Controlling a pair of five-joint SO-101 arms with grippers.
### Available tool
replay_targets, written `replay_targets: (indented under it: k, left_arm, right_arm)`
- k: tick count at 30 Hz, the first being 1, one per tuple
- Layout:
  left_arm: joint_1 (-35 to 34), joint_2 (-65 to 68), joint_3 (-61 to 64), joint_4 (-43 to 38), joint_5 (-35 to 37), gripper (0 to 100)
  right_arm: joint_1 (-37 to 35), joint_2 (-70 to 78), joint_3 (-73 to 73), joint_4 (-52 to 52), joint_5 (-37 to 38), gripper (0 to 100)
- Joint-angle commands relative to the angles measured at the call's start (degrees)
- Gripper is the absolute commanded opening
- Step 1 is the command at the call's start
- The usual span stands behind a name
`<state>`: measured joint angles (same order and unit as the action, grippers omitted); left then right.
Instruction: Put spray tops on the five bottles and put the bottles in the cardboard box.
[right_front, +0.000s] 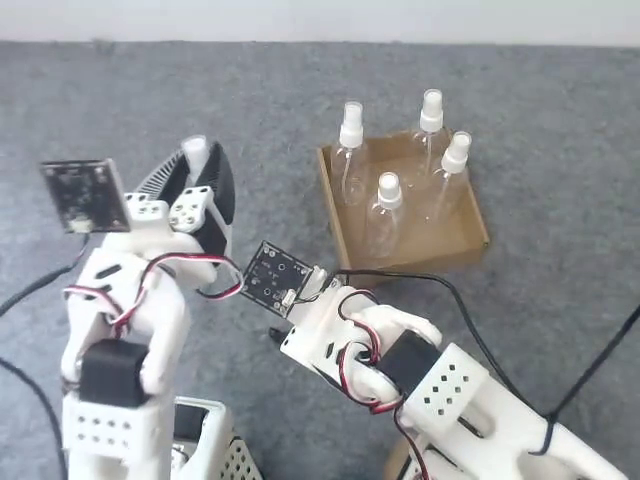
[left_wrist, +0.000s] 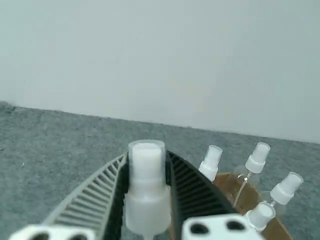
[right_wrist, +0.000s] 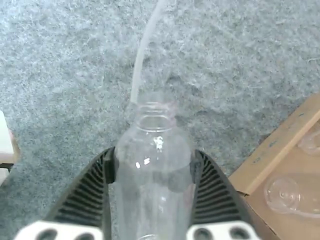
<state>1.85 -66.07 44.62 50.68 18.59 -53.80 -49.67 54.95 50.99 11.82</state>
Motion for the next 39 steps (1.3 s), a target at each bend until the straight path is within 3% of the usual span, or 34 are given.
replay_targets:
  k: [1,18,30,39]
  left_arm:
    - [0.18,-1.14,1.63,-3.34,0.62,3]
    - [-2.20,-0.79,-0.66,-3.43,0.26,3]
    - [5.01,-1.14,3.30,-3.25,0.79,3]
    - [4.40,-1.14,1.54,-3.43,0.62,1]
  right_arm:
    - [-0.22,-2.59,-0.35,-1.01,-0.70,0.7]
    - [-0.22,-2.51,0.62,-0.92,-0.62,0.7]
    - [-0.22,-2.51,0.62,-0.92,-0.79,0.9]
    - [-0.04,-2.51,2.11,-1.36,-0.44,0.9]
